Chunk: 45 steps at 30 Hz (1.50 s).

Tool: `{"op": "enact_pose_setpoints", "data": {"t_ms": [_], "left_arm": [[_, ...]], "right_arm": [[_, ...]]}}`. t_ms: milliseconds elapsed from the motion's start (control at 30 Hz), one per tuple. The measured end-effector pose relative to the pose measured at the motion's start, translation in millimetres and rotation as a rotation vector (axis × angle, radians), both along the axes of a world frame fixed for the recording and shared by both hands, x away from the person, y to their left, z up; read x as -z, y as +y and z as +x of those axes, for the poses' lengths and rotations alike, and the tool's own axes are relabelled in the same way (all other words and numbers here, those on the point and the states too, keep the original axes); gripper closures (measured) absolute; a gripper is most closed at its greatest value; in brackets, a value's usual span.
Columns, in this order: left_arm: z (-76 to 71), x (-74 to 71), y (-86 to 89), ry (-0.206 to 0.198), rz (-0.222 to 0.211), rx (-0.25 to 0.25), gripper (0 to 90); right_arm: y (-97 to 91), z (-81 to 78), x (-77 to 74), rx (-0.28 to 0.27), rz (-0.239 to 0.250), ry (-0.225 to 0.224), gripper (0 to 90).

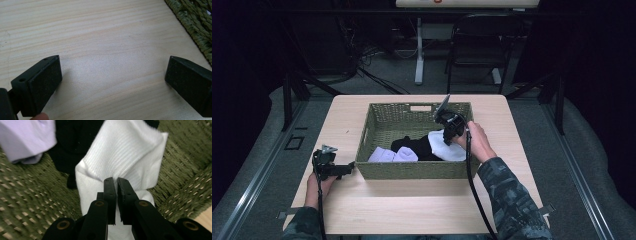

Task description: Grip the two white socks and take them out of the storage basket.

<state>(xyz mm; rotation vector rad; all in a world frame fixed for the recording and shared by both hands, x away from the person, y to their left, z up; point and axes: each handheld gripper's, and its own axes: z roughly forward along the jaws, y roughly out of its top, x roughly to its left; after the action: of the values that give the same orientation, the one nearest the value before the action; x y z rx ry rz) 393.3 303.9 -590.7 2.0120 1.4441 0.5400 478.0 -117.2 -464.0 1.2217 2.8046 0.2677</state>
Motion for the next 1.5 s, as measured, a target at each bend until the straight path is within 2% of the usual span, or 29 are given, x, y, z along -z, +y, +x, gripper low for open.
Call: {"op": "enact_pose_setpoints", "data": {"t_ms": [133,367,400,433,567,667,867,900,967,1000,1067,1133,1167,1233,1267,1300,1400,1500], "left_arm": [[0.0,0.0,0.0,0.000,0.000,0.000,0.5],[0.0,0.0,0.0,0.000,0.000,0.000,0.5],[0.0,0.0,0.0,0.000,0.000,0.000,0.5],[0.0,0.0,0.0,0.000,0.000,0.000,0.5],[0.0,0.0,0.0,0.000,0.000,0.000,0.5],[0.0,0.0,0.0,0.000,0.000,0.000,0.5],[0.0,0.0,0.0,0.000,0.000,0.001,0.4],[0.1,0.0,0.0,0.000,0.000,0.000,0.5],[0.0,0.0,0.0,0.000,-0.001,0.001,0.5],[0.0,0.0,0.0,0.000,0.000,0.000,0.5],[0.0,0.0,0.0,0.000,-0.001,0.000,0.5],[0.0,0.0,0.0,0.000,0.000,0.000,0.5],[0.0,0.0,0.0,0.000,0.000,0.001,0.5],[0.1,0.0,0.0,0.000,-0.001,0.000,0.5],[0.1,0.0,0.0,0.000,-0.001,0.000,0.5],[0.0,0.0,0.0,0.000,0.000,0.001,0.5],[0.1,0.0,0.1,0.000,0.000,0.001,0.5],[0.1,0.0,0.0,0.000,-0.001,0.001,0.5]], "right_arm": [[-1.5,-1.3,-10.0,0.014,0.026,-0.029,85.8],[-3.5,3.6,-2.4,0.031,0.016,-0.034,85.5],[-3.3,4.3,1.4,0.035,0.020,-0.029,85.4],[-1.9,6.1,12.0,0.032,0.001,-0.013,84.5],[1.3,7.1,32.7,0.040,0.002,0.010,81.1],[2.4,8.2,36.7,0.026,-0.003,0.039,74.8],[4.9,7.7,36.4,0.007,0.044,0.036,70.1],[4.5,8.8,33.2,0.016,0.086,0.011,69.6],[4.7,8.6,31.3,0.025,0.117,-0.012,70.7],[4.6,10.0,28.4,0.008,0.102,-0.001,72.8],[7.1,9.3,30.4,0.013,0.091,0.011,73.3],[8.8,10.7,33.6,-0.012,0.022,0.067,73.0],[9.5,10.9,36.6,-0.016,-0.003,0.080,73.4],[9.9,9.7,41.6,0.000,-0.016,0.084,78.9],[9.9,9.7,41.6,0.000,-0.016,0.084,78.9],[7.9,10.9,37.2,-0.018,-0.038,0.093,83.7],[5.1,10.4,30.0,-0.008,-0.014,0.090,84.7],[0.6,10.6,15.5,-0.002,0.012,0.070,84.9]]}}
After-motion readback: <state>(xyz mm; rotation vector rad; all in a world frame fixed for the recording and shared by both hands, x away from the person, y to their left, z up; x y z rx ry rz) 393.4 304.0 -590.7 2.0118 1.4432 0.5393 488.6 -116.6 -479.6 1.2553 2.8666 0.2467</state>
